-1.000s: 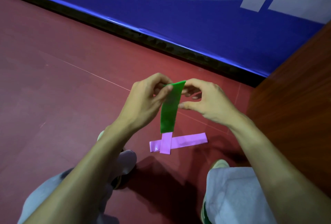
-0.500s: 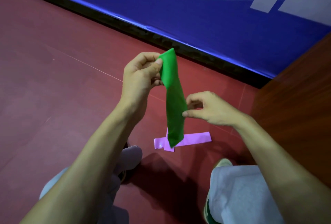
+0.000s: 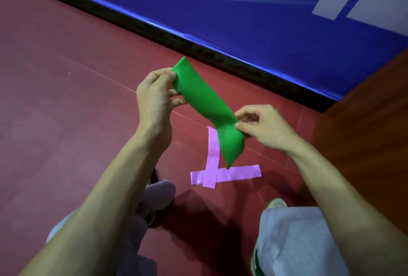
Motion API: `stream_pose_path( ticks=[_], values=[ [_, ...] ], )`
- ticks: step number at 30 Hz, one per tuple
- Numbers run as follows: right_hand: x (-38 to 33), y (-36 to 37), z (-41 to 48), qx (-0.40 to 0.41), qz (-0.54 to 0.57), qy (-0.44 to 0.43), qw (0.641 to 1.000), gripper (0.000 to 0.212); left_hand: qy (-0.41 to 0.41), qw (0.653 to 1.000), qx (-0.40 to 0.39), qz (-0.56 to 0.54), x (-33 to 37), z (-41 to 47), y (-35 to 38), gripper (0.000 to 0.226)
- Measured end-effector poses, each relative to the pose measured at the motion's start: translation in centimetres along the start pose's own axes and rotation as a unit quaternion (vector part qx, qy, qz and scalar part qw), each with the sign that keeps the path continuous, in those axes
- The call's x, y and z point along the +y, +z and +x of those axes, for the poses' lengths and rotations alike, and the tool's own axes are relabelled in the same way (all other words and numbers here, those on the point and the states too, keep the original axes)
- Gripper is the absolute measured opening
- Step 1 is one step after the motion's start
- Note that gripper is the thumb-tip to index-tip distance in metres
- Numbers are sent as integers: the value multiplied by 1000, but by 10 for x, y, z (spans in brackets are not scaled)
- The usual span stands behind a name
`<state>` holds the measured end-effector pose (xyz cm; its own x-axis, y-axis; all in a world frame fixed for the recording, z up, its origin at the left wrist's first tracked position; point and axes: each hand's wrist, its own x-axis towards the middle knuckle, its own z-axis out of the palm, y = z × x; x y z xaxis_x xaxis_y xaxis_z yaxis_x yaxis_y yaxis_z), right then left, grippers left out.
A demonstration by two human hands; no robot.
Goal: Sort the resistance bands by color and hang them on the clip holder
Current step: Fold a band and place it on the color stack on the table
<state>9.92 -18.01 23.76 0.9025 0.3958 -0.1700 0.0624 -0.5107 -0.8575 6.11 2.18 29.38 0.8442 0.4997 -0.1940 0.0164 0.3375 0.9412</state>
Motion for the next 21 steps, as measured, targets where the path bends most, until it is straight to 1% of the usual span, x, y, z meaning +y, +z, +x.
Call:
stream_pose_path(
  ticks=[4,7,8,10,12,14,16,17,19,20,21],
  values=[
    [-8,-7,-3,64,127,54,988,28,-17,999,26,40,-8,3,-1,17],
    [-13,-12,-4,108,242,86,960,26,-37,997,10,68,-12,3,-1,11],
    [-15,-14,-4,119,268,93,952,25,-42,996,-6,77,-13,2,-1,10],
    [-19,-19,-5,131,315,97,935,21,-52,991,-59,111,-13,-2,3,14],
    [-22,-22,-6,132,358,90,920,17,-43,970,-129,199,-16,-8,7,28],
    [-23,-22,-7,127,355,81,923,15,-23,944,-160,288,-21,-14,10,39],
    [-23,-20,-8,111,320,77,938,16,-7,926,-157,342,-25,-16,13,39],
    [-23,-18,-8,100,303,76,945,16,5,918,-146,369,-26,-15,13,36],
    [-24,-15,-10,75,281,70,954,18,54,884,-123,447,-29,-12,13,25],
    [-25,-14,-11,65,275,67,957,20,82,867,-127,475,-30,-11,13,17],
    [-26,-14,-12,57,273,63,958,22,107,855,-148,486,-31,-11,13,10]
  ],
)
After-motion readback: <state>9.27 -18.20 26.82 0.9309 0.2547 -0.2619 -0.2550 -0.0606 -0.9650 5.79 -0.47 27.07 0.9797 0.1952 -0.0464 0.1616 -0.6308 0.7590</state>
